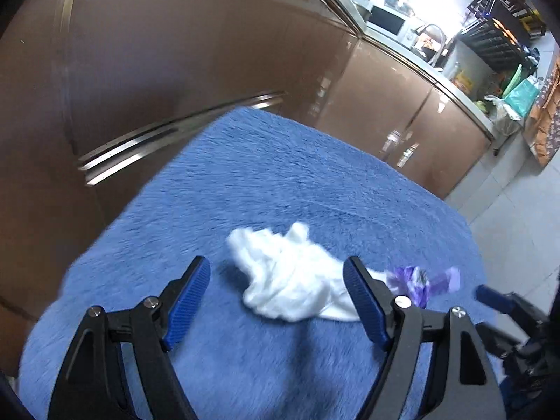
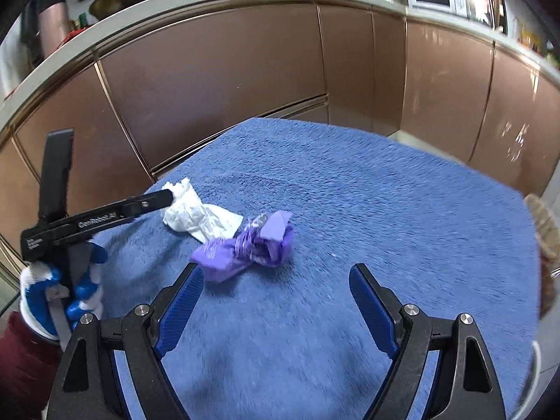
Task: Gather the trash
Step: 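Grasp the purple candy with the right tool while the left tool grasps the white tissue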
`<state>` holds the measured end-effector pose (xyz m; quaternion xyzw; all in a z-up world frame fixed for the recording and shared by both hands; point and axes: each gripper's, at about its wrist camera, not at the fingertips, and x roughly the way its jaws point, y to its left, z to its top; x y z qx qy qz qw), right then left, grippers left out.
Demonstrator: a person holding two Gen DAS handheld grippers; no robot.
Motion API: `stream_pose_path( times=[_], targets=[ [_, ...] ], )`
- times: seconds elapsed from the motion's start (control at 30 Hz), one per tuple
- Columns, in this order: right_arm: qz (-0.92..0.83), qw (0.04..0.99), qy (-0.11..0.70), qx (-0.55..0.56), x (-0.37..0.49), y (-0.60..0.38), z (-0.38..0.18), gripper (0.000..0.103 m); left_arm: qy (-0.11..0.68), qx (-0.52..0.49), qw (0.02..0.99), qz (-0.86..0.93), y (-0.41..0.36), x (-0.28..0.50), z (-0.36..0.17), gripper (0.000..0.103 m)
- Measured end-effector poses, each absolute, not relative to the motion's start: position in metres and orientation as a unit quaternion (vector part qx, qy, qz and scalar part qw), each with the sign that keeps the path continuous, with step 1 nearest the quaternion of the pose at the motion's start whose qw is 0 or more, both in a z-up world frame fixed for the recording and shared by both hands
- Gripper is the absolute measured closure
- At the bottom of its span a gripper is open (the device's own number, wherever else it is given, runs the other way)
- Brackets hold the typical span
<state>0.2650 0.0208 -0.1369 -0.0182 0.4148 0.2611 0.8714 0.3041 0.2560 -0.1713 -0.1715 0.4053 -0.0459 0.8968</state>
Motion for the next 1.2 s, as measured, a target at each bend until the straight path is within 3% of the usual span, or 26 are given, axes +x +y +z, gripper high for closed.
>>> stream_pose_path(
  times=[0.23,0.37,0.43,0.5,0.57,0.6,0.7,1.2],
  targets=[
    [0.28,0.861,0.424,0.012,0.301,0.038,-0.156,0.019,0.416,-0.183,0.887,-0.081,0.248,0.317,-0.186,0.029],
    [0.29,0.853,0.434,0.023,0.313,0.043,-0.168,0.019,0.418,-0.182,0.885,-0.095,0.245,0.319,-0.19,0.063],
    [0.293,0.848,0.44,0.026,0.316,0.046,-0.174,0.027,0.419,-0.176,0.886,-0.089,0.245,0.318,-0.192,0.07],
    [0.299,0.842,0.449,0.029,0.319,0.047,-0.18,0.042,0.418,-0.173,0.887,-0.086,0.244,0.318,-0.192,0.082],
    [0.303,0.838,0.452,0.032,0.32,0.047,-0.183,0.056,0.418,-0.172,0.888,-0.083,0.244,0.318,-0.193,0.087],
    [0.308,0.836,0.452,0.035,0.32,0.046,-0.183,0.062,0.416,-0.171,0.89,-0.081,0.243,0.318,-0.193,0.088],
    [0.311,0.84,0.445,0.027,0.313,0.045,-0.177,0.065,0.413,-0.167,0.892,-0.077,0.242,0.317,-0.191,0.09],
    [0.249,0.89,0.38,0.024,0.213,-0.047,-0.1,0.066,0.346,-0.112,0.926,-0.099,0.182,0.237,-0.104,0.091]
  ],
)
